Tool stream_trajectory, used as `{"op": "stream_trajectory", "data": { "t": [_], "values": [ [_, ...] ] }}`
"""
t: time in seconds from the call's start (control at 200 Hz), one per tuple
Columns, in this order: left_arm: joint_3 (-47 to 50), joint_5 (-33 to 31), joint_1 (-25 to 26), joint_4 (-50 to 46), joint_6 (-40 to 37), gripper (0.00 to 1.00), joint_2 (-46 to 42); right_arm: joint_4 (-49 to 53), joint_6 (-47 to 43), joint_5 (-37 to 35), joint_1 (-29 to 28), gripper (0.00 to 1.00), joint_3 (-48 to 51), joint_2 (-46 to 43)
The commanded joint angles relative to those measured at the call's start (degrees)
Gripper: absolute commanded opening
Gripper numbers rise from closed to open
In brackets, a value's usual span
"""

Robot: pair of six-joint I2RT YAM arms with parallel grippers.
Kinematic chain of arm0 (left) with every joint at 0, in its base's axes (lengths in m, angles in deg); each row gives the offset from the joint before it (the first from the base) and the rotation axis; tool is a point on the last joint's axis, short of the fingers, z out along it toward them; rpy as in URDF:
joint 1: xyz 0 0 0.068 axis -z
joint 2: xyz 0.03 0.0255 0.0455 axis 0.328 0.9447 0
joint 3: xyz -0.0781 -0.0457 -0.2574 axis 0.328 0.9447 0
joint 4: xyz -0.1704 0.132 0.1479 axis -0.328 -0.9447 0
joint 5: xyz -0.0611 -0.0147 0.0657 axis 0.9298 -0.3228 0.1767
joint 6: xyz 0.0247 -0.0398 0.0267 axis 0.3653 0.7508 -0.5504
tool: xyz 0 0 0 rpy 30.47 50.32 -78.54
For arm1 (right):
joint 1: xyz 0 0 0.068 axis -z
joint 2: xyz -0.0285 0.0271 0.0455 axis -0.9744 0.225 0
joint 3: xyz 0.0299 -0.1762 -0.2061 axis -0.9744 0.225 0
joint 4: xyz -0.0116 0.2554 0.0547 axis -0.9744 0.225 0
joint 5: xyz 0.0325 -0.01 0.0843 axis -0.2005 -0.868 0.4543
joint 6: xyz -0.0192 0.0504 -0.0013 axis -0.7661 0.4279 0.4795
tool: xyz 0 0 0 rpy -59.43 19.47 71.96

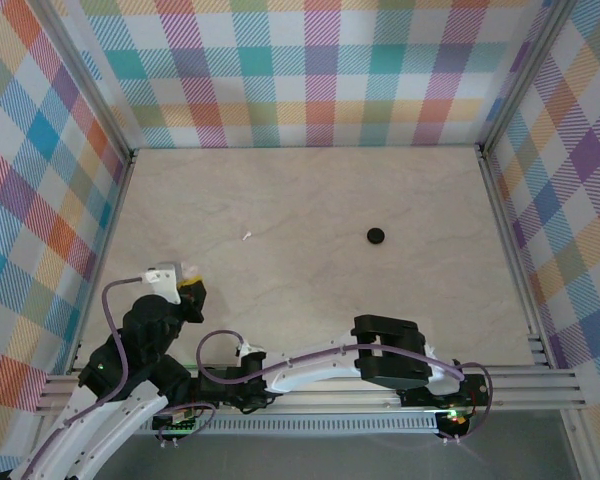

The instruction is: Insert the wireless bluetooth earbuds into the charging case

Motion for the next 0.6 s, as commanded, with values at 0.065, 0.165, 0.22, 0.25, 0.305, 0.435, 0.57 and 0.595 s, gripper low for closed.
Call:
{"op": "stream_trajectory", "data": {
  "t": [0.065, 0.165, 0.22, 0.25, 0.305, 0.435, 0.57, 0.595],
  "values": [
    [1.1, 0.0, -0.4, 1.6, 0.4, 0.00, -0.6, 0.7, 0.6, 2.0, 0.6, 0.27, 0.4, 0.2],
    [1.3, -0.1, -0.4, 2.3, 0.5, 0.00, -0.5, 0.9, -0.4, 2.5, 0.6, 0.26, -0.2, 0.5],
    [1.3, -0.2, -0.4, 2.3, 0.5, 0.00, -0.3, 0.6, -0.6, 3.0, 0.7, 0.26, -0.2, 0.7],
    [1.2, -0.3, -0.4, 2.3, 0.3, 0.00, -0.1, 0.2, -0.7, 3.4, 0.7, 0.26, -0.1, 0.9],
    [1.1, -0.6, -0.4, 1.9, 0.3, 0.00, 0.1, -0.7, -0.7, 4.0, 0.9, 0.25, 0.1, 1.3],
    [1.1, -1.4, -0.4, 0.8, -0.1, 0.00, -0.1, -1.2, -1.5, 4.7, 1.0, 0.24, -1.1, 2.2],
    [1.3, -1.5, -0.4, 0.8, -0.4, 0.00, -0.2, -1.2, -1.8, 4.7, 1.1, 0.22, -1.5, 2.5],
    [1.2, -1.4, -0.4, 0.9, -0.4, 0.00, -0.2, -1.4, -1.7, 4.8, 1.2, 0.21, -1.3, 2.4]
  ]
}}
